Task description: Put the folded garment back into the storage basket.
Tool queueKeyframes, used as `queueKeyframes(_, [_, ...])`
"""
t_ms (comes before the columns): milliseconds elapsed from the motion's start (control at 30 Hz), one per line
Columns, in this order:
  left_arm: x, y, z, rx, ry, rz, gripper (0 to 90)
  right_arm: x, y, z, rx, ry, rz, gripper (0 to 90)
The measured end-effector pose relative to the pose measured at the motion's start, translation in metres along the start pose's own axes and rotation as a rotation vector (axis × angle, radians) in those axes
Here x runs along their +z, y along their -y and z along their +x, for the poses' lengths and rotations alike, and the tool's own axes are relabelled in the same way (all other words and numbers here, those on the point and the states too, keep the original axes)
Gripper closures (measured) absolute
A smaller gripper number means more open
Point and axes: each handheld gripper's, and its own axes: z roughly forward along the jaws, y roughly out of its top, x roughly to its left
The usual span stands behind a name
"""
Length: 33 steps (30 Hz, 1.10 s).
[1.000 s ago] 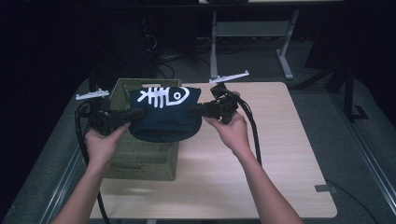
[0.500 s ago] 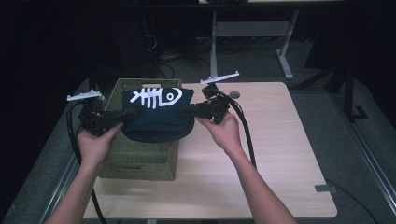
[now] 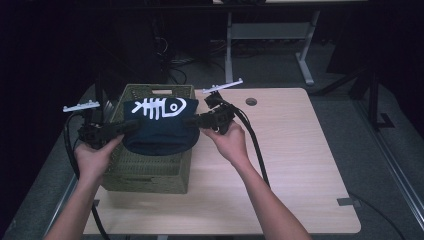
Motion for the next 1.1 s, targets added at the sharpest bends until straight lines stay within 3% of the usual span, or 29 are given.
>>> queueKeyframes(533, [-0.019,0.009,0.026,-0.03,-0.01,-0.019,68.6,0.029,-0.002,0.008,-0.009,-0.031,0.005,72.9])
queueKeyframes(1100, [-0.02,0.018,0.046,-0.065,-0.034,-0.016,67.3,0.053,0.0,0.011,-0.01,-0.024,0.02,72.8])
